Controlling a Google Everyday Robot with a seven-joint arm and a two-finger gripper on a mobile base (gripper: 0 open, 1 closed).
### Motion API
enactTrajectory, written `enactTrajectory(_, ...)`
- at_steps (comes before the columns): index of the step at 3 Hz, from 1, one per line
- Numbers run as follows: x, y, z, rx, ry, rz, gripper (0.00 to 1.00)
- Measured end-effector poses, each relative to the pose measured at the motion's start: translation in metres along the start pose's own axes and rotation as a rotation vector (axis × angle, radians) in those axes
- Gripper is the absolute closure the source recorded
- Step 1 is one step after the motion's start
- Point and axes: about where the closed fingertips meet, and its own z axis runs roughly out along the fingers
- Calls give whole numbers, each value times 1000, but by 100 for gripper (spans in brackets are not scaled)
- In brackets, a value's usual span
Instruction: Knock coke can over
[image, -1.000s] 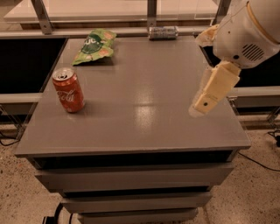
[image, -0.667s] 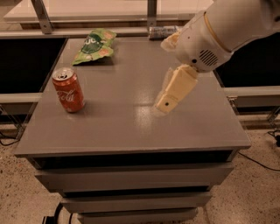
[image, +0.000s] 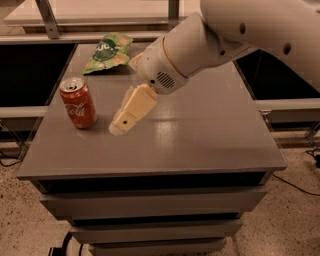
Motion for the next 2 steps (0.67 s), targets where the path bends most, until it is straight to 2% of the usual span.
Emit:
enactTrajectory(1, -12, -5, 40, -54, -84, 87, 0)
enactTrajectory(2, -27, -6, 69, -90, -151, 149, 0)
